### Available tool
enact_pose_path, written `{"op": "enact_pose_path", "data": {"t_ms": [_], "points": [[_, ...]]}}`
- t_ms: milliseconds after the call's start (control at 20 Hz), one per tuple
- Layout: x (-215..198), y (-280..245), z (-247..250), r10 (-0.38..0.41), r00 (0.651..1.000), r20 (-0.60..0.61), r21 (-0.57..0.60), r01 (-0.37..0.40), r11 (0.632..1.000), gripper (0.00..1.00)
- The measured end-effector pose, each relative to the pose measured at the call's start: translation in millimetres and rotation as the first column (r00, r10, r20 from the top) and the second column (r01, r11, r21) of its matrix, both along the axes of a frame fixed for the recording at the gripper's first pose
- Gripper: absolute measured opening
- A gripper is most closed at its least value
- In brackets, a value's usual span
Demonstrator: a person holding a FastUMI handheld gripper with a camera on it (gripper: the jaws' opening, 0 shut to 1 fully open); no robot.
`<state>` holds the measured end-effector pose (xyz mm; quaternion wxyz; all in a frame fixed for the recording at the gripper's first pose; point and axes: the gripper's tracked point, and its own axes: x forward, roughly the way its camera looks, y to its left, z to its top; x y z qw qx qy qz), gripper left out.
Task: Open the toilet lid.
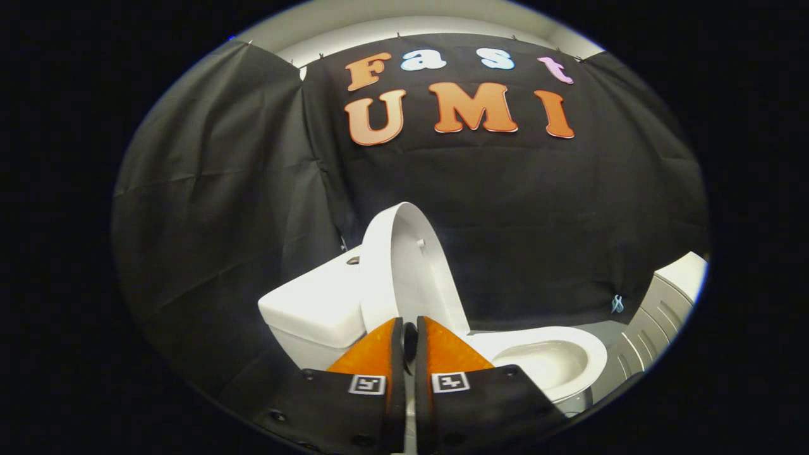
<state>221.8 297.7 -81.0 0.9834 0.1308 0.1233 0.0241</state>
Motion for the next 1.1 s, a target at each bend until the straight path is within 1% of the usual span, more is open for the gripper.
{"op": "enact_pose_path", "data": {"t_ms": [50, 150, 300, 400, 600, 700, 950, 1100], "points": [[1.1, 3.2, 5.7, 0.026, 0.999, 0.028, -0.008, -0.026, 1.000, 0.22], [-1.4, -3.7, 19.9, 0.045, 0.996, 0.072, -0.031, -0.043, 0.999, 0.46], [-5.5, -28.8, 43.3, 0.021, 0.991, 0.129, -0.048, -0.015, 0.999, 0.78], [-14.3, -43.3, 67.6, 0.020, 0.981, 0.194, -0.068, -0.007, 0.998, 1.00], [-33.3, -79.2, 113.1, 0.020, 0.955, 0.296, -0.089, 0.007, 0.996, 0.99], [-42.1, -102.6, 130.2, 0.005, 0.946, 0.323, -0.082, 0.022, 0.996, 0.99], [-66.9, -159.0, 147.1, -0.045, 0.941, 0.335, -0.132, 0.094, 0.987, 0.98], [-74.8, -184.6, 147.7, -0.066, 0.945, 0.320, -0.125, 0.111, 0.986, 0.98]]}}
